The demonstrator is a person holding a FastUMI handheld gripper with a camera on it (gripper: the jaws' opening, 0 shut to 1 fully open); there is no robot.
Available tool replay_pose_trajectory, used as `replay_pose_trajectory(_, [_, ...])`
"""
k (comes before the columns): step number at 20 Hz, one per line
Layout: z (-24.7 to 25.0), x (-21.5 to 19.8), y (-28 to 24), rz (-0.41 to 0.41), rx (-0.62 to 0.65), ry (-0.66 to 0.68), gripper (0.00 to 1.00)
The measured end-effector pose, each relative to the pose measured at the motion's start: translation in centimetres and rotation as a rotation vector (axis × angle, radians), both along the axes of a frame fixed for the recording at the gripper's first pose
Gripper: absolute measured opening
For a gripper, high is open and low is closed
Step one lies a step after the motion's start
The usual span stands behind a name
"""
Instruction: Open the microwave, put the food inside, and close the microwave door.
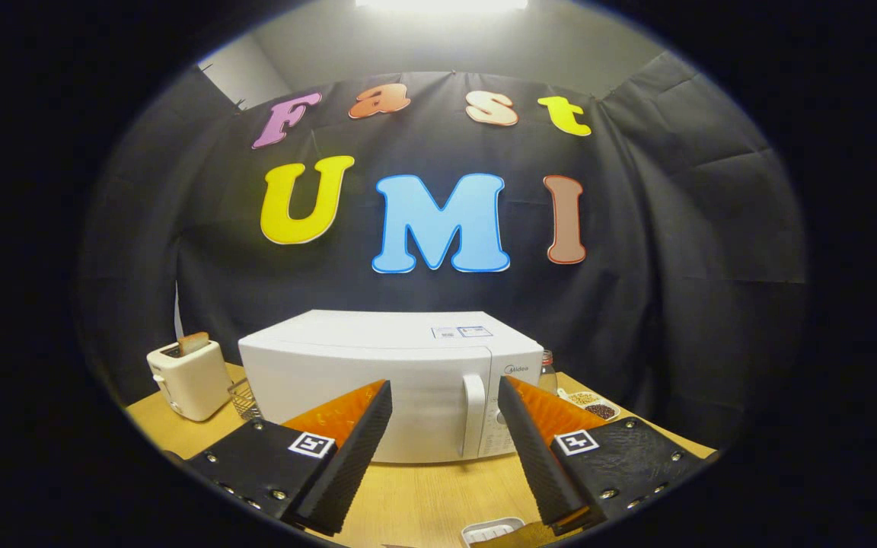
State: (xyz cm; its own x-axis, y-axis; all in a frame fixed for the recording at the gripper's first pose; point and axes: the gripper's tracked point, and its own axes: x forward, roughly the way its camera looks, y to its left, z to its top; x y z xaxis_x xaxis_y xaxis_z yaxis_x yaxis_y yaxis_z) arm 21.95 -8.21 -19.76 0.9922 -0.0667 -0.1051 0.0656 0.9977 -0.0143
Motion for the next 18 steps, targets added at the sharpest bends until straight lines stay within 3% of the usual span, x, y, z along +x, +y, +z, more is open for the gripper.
replay_pose_trajectory(5, [-5.0,4.8,-1.4,0.016,0.045,0.051,0.9])
replay_pose_trajectory(10, [-8.4,8.3,-3.2,-0.034,0.073,0.095,0.9])
replay_pose_trajectory(14, [-10.0,10.2,-3.8,-0.041,0.078,0.117,0.61])
replay_pose_trajectory(17, [-10.0,10.5,-3.5,-0.029,0.098,0.121,0.32])
replay_pose_trajectory(18, [-10.3,10.6,-3.7,-0.026,0.091,0.119,0.31])
